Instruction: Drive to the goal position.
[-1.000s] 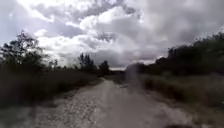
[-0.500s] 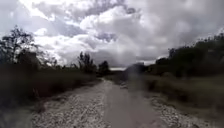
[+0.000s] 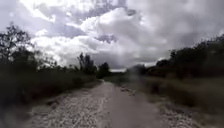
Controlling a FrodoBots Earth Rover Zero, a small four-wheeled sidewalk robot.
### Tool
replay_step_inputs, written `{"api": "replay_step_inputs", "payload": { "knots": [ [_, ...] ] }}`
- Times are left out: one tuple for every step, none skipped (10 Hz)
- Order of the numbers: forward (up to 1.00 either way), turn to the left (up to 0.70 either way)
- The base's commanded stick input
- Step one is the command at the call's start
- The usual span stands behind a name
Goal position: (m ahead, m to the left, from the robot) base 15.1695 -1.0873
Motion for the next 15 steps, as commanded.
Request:
{"api": "replay_step_inputs", "payload": {
  "knots": [
    [0.59,0.15],
    [0.59,0.15],
    [0.59,0.15],
    [0.59,0.15],
    [0.59,0.15],
    [0.59,0.15],
    [0.59,0.08],
    [0.59,0.01],
    [0.59,0.01],
    [0.59,0.01],
    [0.59,0.01],
    [0.59,0.01],
    [0.59,0.01],
    [0.59,0.01],
    [0.59,0.01]
  ]
}}
